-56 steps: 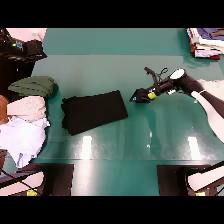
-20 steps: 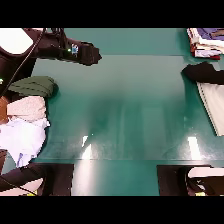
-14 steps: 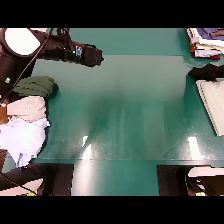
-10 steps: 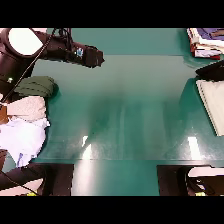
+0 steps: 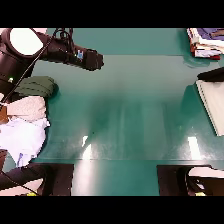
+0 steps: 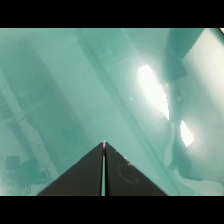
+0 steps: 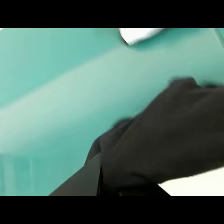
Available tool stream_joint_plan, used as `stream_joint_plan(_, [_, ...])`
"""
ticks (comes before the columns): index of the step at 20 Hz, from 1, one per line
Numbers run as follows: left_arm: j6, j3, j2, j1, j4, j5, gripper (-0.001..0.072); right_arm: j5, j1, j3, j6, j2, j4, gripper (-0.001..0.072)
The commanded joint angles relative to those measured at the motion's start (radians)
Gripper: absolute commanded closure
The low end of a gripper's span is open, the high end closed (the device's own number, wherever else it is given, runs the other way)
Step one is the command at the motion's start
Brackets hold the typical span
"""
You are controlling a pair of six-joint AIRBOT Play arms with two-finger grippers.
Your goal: Fold the shirts.
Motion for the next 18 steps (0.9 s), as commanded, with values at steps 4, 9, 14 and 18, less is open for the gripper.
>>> stream_joint_plan(4, [0.011,0.000,0.000,0.000,0.000,-0.004,0.0686,0.098,-0.093,-0.289,0.034,0.159,-0.273,0.0563])
stream_joint_plan(9, [0.011,0.000,0.000,0.000,0.001,-0.004,0.0686,0.169,-0.223,-0.461,0.047,0.224,-0.330,0.0320])
stream_joint_plan(14, [0.011,0.000,0.000,0.000,0.001,-0.004,0.0686,0.167,-0.235,-0.486,0.047,0.238,-0.204,0.0322])
stream_joint_plan(18, [0.010,0.000,0.000,0.000,0.000,-0.013,0.0686,0.175,-0.074,-0.486,0.046,0.240,-0.013,0.0324])
